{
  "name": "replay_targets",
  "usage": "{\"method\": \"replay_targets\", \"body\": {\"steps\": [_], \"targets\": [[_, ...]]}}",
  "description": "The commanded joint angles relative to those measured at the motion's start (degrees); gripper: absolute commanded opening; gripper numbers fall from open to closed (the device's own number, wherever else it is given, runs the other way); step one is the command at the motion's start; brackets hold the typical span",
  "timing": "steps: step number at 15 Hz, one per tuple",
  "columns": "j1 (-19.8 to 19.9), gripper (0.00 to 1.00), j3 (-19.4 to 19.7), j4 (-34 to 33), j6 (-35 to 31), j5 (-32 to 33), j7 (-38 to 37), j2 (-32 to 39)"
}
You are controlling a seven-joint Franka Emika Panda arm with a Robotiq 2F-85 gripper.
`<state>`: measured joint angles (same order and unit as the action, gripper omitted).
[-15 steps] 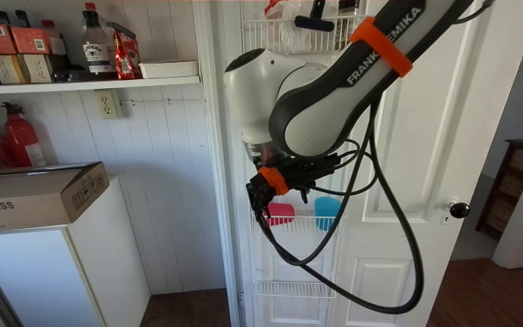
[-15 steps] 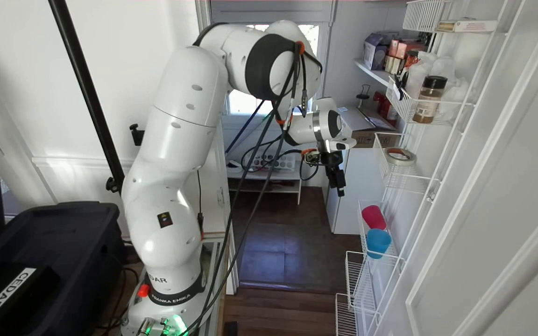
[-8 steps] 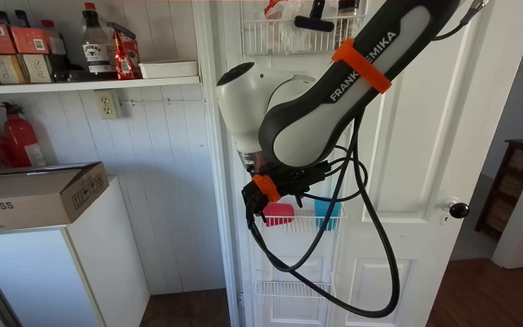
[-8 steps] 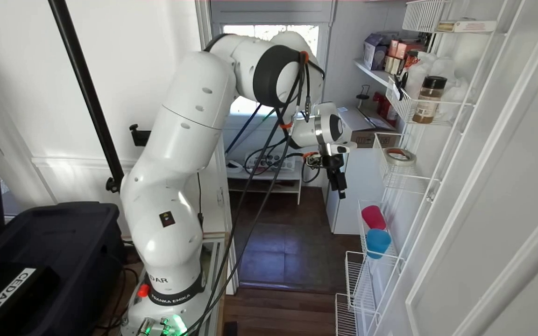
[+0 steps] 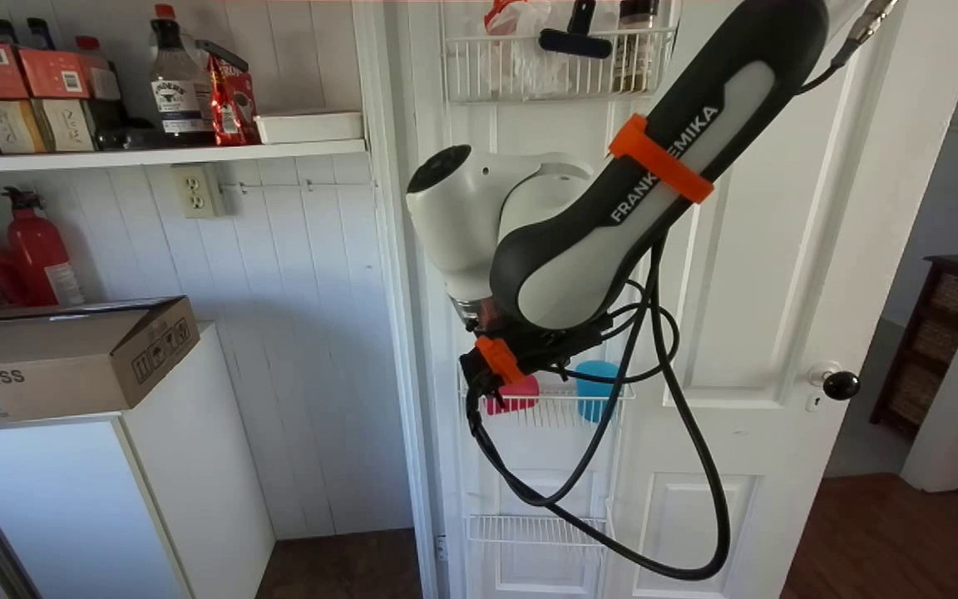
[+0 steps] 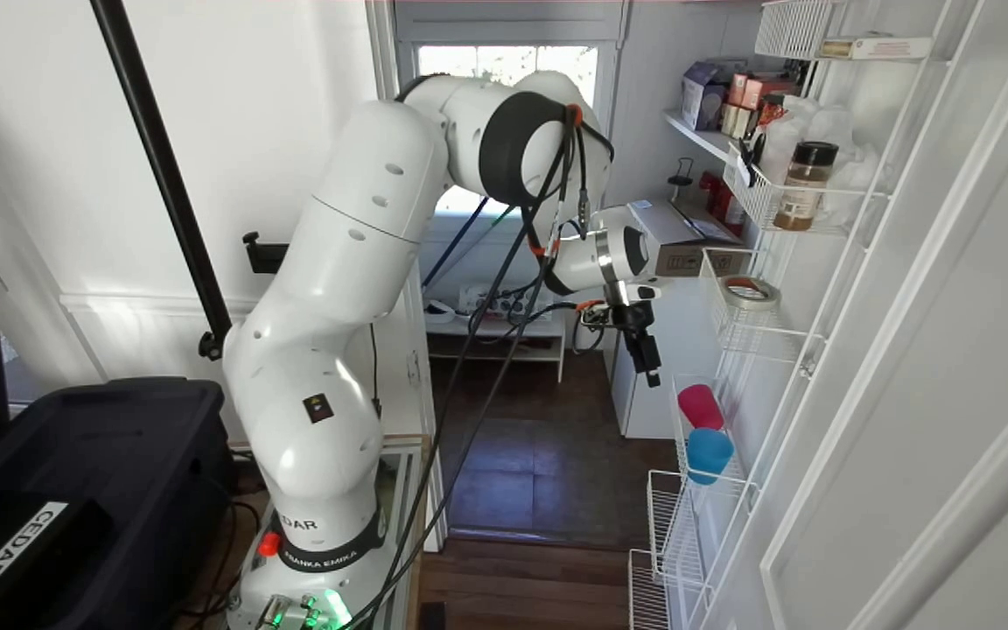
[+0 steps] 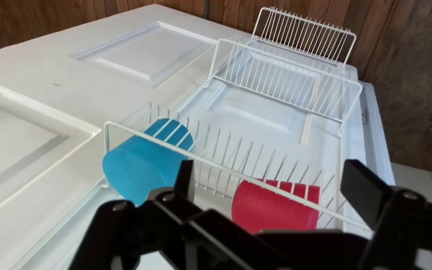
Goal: Put the pink cup upright
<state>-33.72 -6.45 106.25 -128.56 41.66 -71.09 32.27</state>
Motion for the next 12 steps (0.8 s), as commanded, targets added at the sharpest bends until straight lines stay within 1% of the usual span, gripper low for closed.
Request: {"method": "replay_targets", "body": {"steps": [1, 5, 12], "targets": [[-3.02, 1.00, 2.55, -3.31, 0.27, 6.60, -7.46, 2.66], [-3.44, 1.00, 2.74, -5.25, -0.01, 11.68, -12.48, 5.10], [-3.18, 1.00, 2.93, -10.11, 0.60, 20.08, -18.50, 10.19]]}}
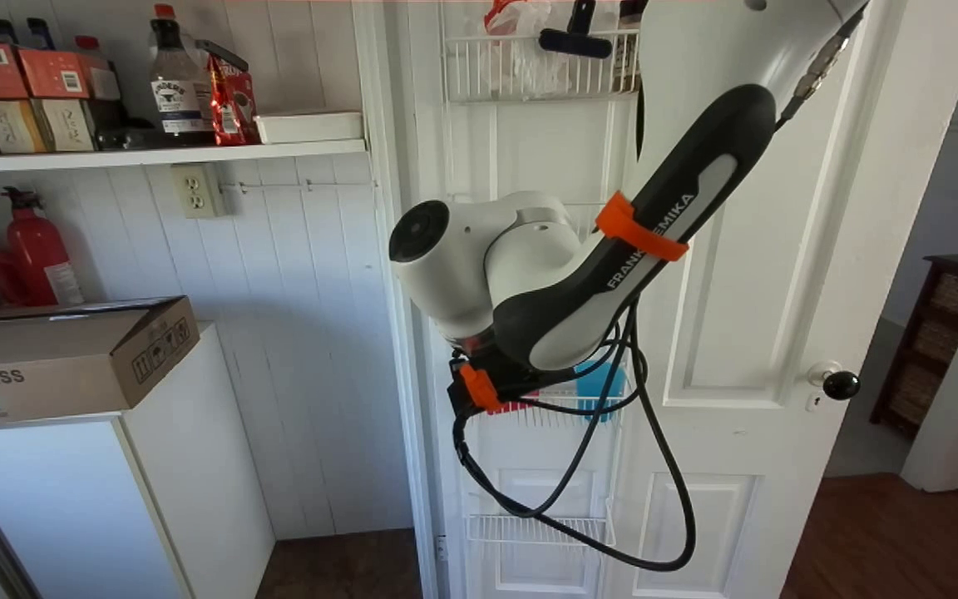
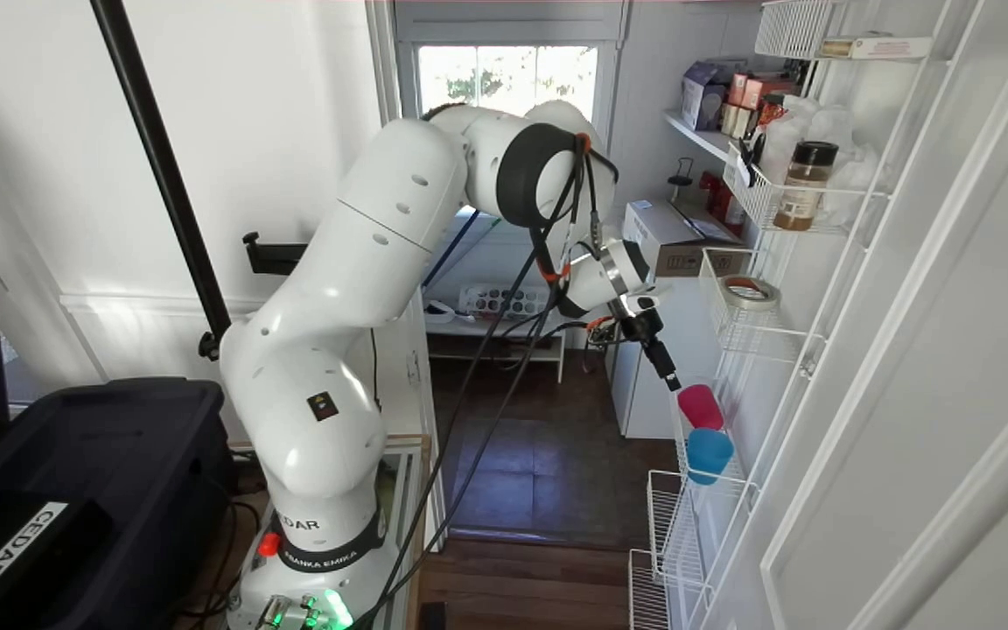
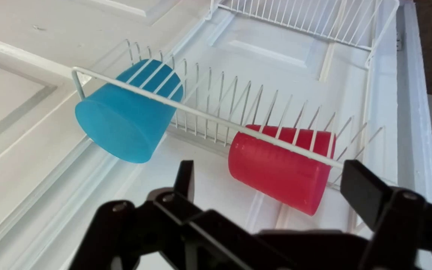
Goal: Put the pink cup upright
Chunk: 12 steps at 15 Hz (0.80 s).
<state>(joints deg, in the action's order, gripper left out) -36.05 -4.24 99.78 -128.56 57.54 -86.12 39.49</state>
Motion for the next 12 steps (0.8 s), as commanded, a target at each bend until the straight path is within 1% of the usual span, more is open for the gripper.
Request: {"method": "replay_targets", "body": {"steps": [1, 6, 12], "targets": [[-0.75, 1.00, 0.71, -4.42, 0.58, 5.25, -4.08, 3.61], [-0.30, 1.00, 0.48, -7.85, 0.99, 9.90, -6.45, 6.91], [0.32, 1.00, 0.16, -10.50, 2.43, 11.45, -6.17, 9.69]]}}
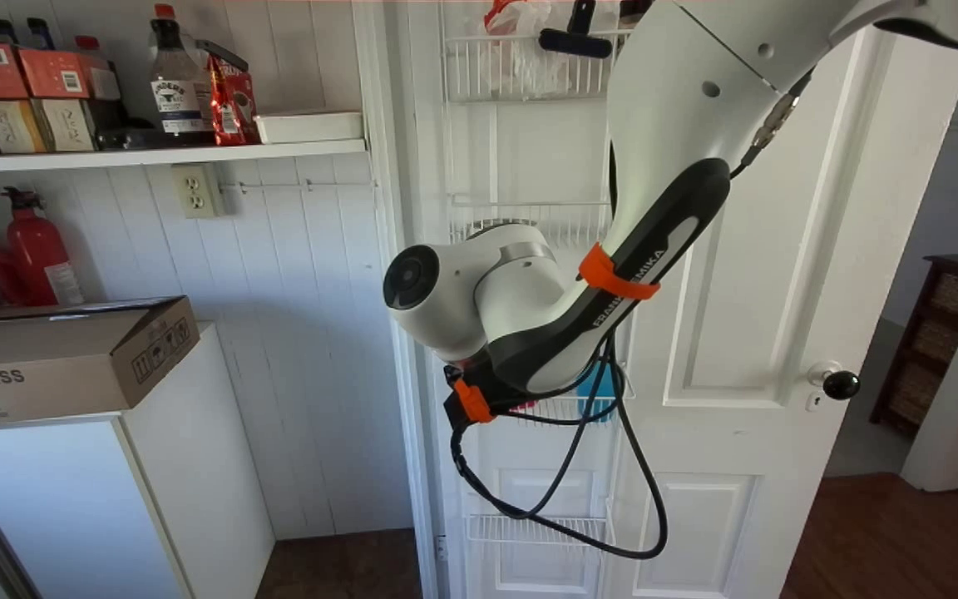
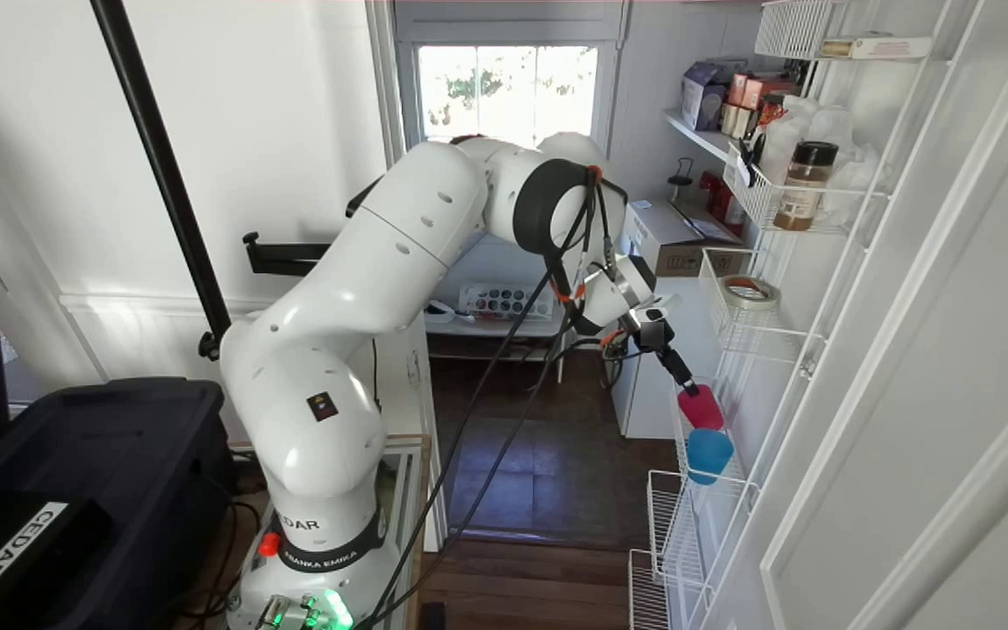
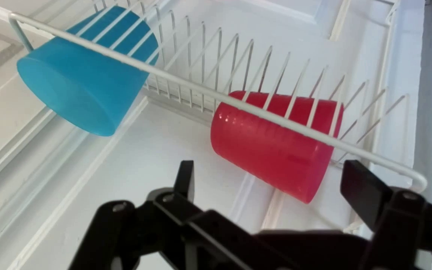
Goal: Put the pink cup upright
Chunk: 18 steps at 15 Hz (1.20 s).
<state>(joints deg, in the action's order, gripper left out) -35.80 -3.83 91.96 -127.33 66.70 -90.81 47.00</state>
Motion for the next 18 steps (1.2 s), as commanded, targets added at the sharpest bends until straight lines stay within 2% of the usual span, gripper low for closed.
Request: {"method": "replay_targets", "body": {"steps": [1, 6, 9, 10, 11, 18], "targets": [[0.19, 1.00, -0.32, -3.01, 1.11, 2.36, -1.37, 2.54], [0.52, 0.99, -0.32, -3.78, 1.29, 2.31, -1.18, 3.46], [0.70, 0.82, -0.42, -3.55, 1.54, 2.26, -0.62, 3.23], [0.74, 0.71, -0.44, -3.51, 1.73, 2.20, -0.65, 3.19], [0.76, 0.54, -0.47, -3.50, 2.01, 2.07, -0.57, 3.15], [1.25, 0.05, -0.62, -2.58, 2.80, 1.71, -1.42, 2.41]]}}
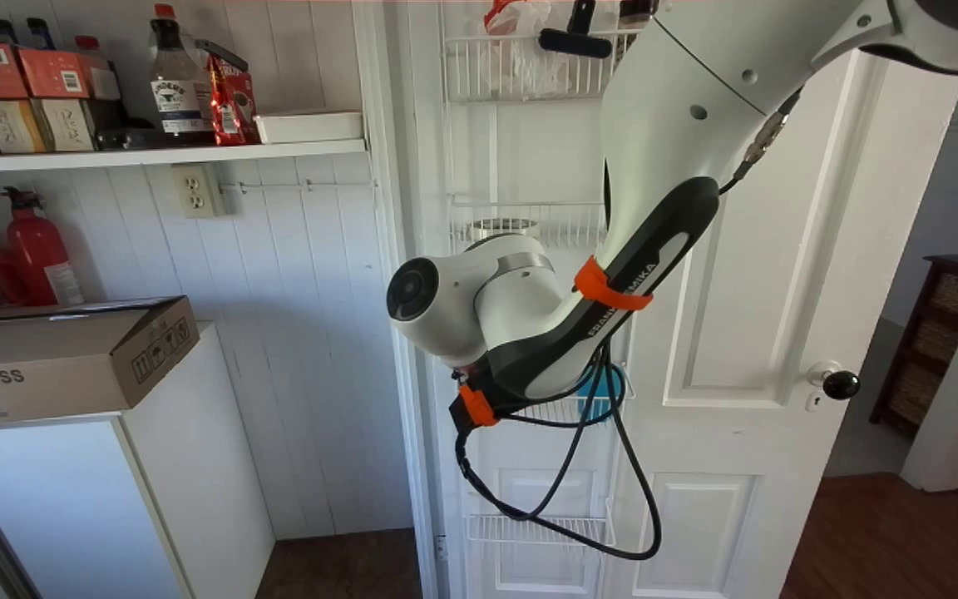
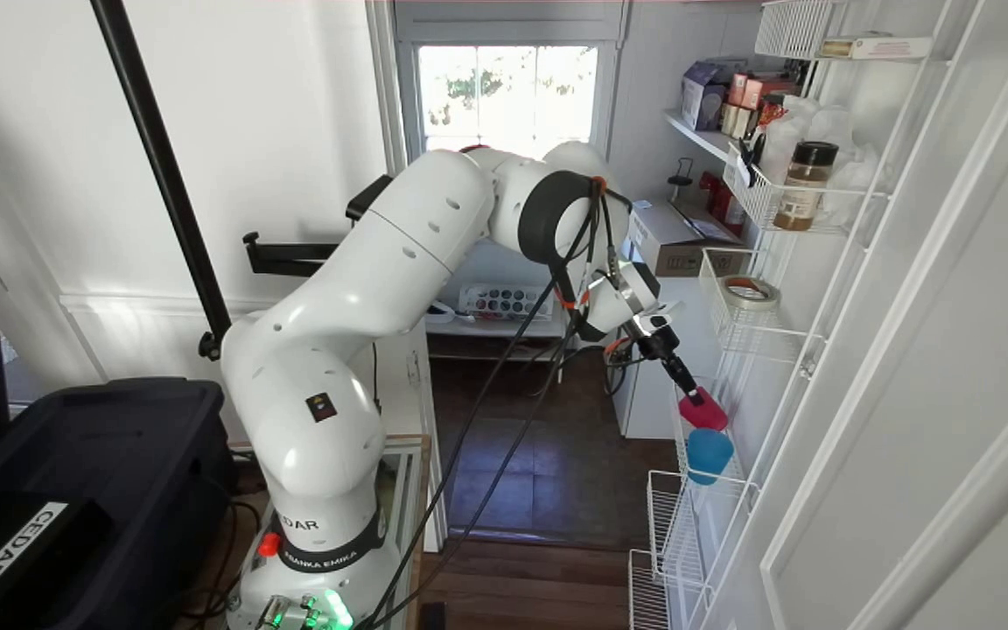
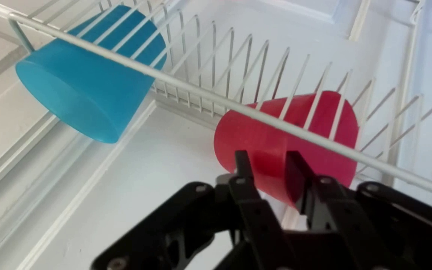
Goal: Put the pink cup upright
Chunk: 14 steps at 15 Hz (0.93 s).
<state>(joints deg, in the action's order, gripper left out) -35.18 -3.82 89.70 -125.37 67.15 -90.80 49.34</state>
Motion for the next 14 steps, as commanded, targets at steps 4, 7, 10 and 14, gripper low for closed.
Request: {"method": "replay_targets", "body": {"steps": [4, 7, 10, 14], "targets": [[2.42, 0.00, -1.36, 0.38, -0.03, -0.17, -4.81, -0.66], [4.01, 0.01, -2.23, 1.27, -0.89, -1.09, -8.45, -1.39], [5.73, 0.01, -3.24, 1.83, -3.47, -1.95, -13.86, -1.92], [7.40, 0.01, -3.95, 2.50, -7.79, -2.45, -21.71, -2.54]]}}
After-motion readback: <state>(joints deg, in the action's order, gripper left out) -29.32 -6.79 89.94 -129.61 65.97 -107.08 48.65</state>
